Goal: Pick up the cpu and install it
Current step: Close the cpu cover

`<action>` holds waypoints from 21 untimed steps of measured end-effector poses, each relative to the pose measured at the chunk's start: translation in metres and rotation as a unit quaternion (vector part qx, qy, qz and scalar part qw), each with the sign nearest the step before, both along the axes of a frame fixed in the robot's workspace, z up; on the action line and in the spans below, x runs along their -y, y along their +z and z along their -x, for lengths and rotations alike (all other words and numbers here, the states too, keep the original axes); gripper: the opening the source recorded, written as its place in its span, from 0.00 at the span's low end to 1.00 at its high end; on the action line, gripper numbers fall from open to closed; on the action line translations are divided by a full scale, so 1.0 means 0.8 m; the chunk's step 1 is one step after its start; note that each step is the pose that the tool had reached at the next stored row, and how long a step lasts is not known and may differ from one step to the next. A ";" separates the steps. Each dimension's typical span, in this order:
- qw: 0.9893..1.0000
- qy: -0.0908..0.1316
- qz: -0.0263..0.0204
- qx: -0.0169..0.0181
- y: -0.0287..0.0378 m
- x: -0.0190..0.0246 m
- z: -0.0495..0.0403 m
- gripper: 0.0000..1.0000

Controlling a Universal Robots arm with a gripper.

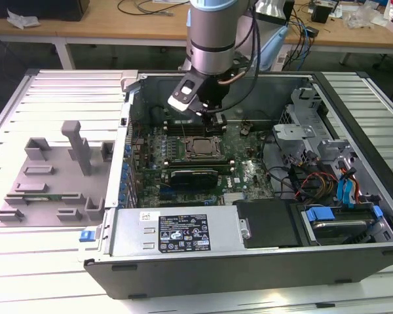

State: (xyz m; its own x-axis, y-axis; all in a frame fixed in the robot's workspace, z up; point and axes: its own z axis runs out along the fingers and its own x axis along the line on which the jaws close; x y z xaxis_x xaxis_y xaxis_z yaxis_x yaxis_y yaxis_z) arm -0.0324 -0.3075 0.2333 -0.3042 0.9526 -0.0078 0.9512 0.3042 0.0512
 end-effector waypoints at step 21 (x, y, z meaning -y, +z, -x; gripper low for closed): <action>0.949 0.317 0.001 0.000 -0.0063 0.0000 0.000 0.11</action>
State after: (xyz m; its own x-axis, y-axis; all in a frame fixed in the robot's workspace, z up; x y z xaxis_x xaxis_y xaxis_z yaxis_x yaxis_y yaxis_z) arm -0.0324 -0.3075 0.2283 -0.8153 0.5790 -0.0090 0.5779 0.8145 0.0504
